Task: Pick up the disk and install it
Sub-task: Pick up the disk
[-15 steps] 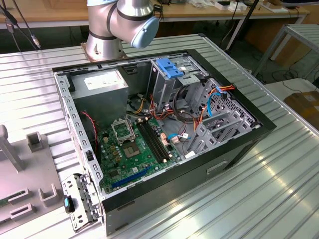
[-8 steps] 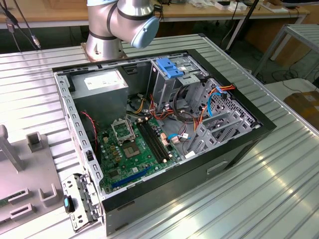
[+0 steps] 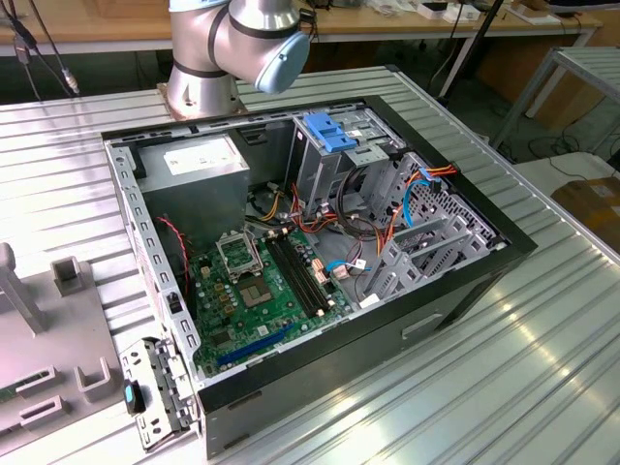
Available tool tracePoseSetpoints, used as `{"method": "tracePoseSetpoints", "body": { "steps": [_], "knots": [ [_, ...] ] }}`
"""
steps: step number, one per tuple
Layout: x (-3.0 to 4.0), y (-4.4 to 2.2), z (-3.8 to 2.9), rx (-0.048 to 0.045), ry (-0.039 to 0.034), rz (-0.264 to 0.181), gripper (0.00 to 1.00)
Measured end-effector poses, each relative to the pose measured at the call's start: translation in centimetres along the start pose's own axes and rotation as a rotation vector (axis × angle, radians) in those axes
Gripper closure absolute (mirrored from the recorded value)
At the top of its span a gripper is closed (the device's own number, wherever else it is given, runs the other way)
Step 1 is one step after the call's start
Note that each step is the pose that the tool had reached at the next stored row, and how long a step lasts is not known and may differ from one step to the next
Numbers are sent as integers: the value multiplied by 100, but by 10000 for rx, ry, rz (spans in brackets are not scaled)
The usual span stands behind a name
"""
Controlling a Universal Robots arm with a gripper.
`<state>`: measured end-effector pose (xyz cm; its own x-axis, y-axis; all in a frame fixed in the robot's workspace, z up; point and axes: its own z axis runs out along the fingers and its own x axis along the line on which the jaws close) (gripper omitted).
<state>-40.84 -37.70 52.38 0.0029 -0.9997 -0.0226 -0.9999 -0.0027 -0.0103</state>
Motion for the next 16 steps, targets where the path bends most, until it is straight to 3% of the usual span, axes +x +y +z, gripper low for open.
{"method": "tracePoseSetpoints", "body": {
  "steps": [12,16],
  "knots": [
    [1,-282,3,4,0,0,63],
    [1,-337,3,6,0,0,63]
  ]
}}
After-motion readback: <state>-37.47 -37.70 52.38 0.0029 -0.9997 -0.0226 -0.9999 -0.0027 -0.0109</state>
